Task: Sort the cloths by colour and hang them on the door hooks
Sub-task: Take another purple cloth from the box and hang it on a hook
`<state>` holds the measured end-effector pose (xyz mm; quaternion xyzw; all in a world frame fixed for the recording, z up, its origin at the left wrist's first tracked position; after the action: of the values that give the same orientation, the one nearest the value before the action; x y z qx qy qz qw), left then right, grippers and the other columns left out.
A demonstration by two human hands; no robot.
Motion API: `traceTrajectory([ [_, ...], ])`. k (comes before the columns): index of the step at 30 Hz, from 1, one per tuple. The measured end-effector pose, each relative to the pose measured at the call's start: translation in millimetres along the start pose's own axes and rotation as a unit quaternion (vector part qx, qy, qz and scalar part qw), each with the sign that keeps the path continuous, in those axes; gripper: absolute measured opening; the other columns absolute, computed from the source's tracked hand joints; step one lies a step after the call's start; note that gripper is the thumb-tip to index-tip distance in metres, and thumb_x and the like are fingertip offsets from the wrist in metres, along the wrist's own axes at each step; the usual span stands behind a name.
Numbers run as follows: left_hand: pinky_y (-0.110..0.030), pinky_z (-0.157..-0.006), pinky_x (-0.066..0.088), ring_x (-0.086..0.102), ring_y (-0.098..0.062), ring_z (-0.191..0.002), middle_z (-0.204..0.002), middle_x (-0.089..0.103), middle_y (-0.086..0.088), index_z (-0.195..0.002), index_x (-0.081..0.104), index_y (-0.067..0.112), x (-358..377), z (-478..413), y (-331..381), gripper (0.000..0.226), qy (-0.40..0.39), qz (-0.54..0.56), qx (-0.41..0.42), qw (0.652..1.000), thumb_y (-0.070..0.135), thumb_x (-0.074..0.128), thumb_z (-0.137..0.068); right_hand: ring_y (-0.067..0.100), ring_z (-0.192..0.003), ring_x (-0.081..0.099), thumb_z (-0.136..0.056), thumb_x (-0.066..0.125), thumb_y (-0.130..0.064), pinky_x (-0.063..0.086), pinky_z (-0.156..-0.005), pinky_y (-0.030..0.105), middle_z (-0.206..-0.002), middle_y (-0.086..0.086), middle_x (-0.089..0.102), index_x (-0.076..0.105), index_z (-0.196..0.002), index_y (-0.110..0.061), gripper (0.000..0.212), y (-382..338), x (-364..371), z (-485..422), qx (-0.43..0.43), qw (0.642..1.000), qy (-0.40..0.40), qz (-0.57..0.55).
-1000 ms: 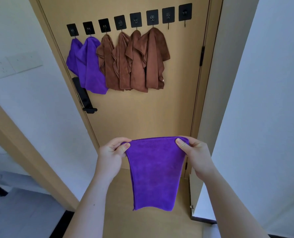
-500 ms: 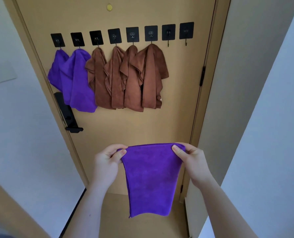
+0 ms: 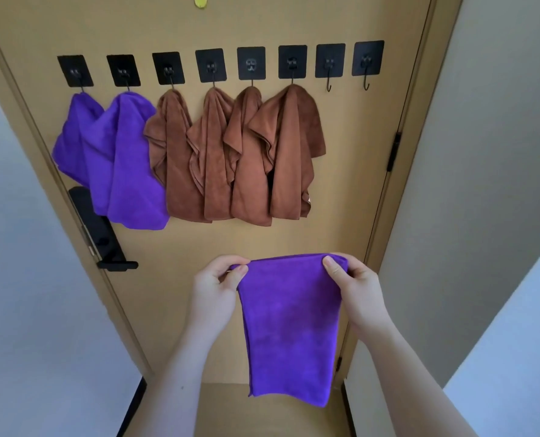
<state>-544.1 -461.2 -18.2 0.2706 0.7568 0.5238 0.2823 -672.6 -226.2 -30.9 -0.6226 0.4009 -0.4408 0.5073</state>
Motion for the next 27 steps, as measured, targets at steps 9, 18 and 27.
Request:
traceTrajectory([
  [9, -0.045, -0.089, 0.056, 0.067, -0.009, -0.086, -0.090, 0.074, 0.015, -0.085, 0.073, 0.036, 17, -56, 6, 0.032, -0.028, 0.013, 0.024, 0.999, 0.006, 0.066, -0.095, 0.020, -0.084, 0.070, -0.092, 0.074, -0.022, 0.055, -0.080, 0.035, -0.092, 0.008, 0.076, 0.081, -0.092, -0.018, 0.008, -19, 19, -39, 0.024, 0.998, -0.001, -0.057],
  [18, -0.020, -0.089, 0.046, 0.060, -0.001, -0.100, -0.110, 0.066, 0.019, -0.109, 0.071, 0.027, 79, -108, 29, 0.038, -0.119, -0.150, 0.089, 0.978, 0.000, 0.050, -0.094, 0.025, -0.086, 0.071, -0.090, 0.075, -0.020, 0.054, -0.081, 0.038, -0.096, 0.015, 0.077, 0.081, -0.095, -0.012, 0.011, -40, 26, -93, 0.019, 0.997, -0.026, -0.075],
  [27, -0.013, -0.095, 0.039, 0.055, 0.000, -0.108, -0.117, 0.060, 0.014, -0.120, 0.070, 0.020, 157, -150, 100, 0.025, -0.158, -0.197, 0.192, 0.949, 0.021, 0.056, -0.099, 0.025, -0.091, 0.074, -0.095, 0.071, -0.019, 0.058, -0.089, 0.044, -0.100, 0.010, 0.079, 0.081, -0.098, -0.015, 0.011, -89, 14, -167, -0.042, 0.998, -0.019, -0.051],
])
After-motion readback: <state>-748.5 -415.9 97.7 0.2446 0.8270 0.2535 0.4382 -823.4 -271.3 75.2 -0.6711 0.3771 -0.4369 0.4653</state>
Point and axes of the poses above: each hand's wrist, its own z-axis away from the middle knuckle, its own x-axis out of the palm, y = z × x, the point moved 9 cm from there along -z, towards the middle knuckle
